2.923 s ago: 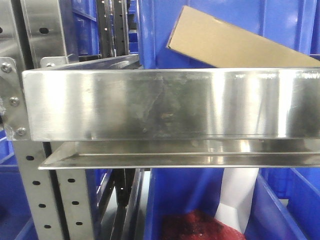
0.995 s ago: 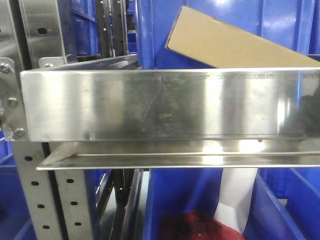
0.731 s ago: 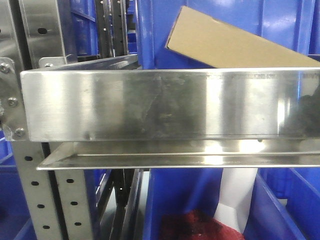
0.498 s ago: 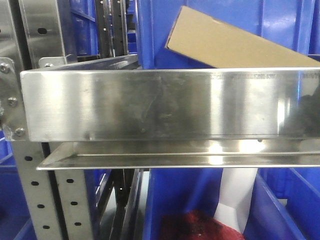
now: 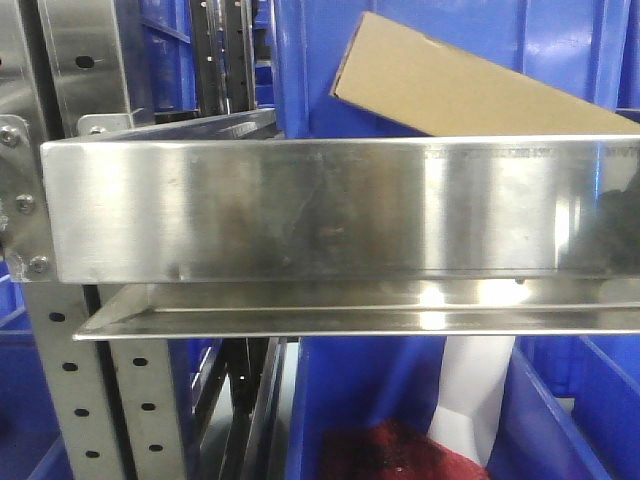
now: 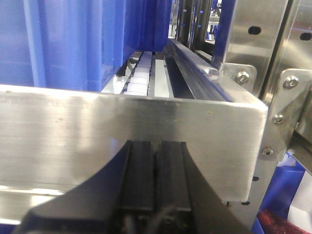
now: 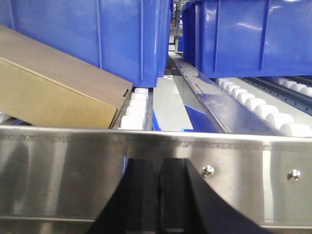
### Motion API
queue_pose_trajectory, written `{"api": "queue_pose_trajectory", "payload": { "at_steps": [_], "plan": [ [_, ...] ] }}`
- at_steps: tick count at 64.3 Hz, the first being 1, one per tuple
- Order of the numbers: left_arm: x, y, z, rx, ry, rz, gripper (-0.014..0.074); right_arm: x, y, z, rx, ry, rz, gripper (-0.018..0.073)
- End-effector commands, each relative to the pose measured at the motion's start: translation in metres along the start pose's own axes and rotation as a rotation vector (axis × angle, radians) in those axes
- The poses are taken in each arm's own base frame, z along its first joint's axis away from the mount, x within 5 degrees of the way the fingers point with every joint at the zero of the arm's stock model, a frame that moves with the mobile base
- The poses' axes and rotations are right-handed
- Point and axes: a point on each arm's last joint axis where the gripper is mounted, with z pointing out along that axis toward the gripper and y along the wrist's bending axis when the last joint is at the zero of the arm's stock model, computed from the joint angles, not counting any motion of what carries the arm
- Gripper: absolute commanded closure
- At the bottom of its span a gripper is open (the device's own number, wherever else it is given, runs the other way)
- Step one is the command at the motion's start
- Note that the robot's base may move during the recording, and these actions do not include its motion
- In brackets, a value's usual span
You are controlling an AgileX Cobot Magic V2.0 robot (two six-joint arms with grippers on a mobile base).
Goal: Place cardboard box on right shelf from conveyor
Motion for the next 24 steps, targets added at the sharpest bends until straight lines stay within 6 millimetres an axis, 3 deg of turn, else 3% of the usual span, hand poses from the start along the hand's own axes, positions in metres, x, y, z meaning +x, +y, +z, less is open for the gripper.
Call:
{"api": "queue_pose_trajectory", "payload": {
  "at_steps": [1, 24],
  "plan": [
    [-0.0092, 0.0, -0.0015, 0.0, -0.098, -0.01, 0.0715, -0.0095, -0.0006, -0.0016, 0.01, -0.1, -0.003, 0.0503],
    [-0.0092, 0.0, -0.0015, 0.0, -0.098, -0.01, 0.0715, -0.0095, -0.0006, -0.0016, 0.01, -0.1, -0.003, 0.0503]
  ]
}}
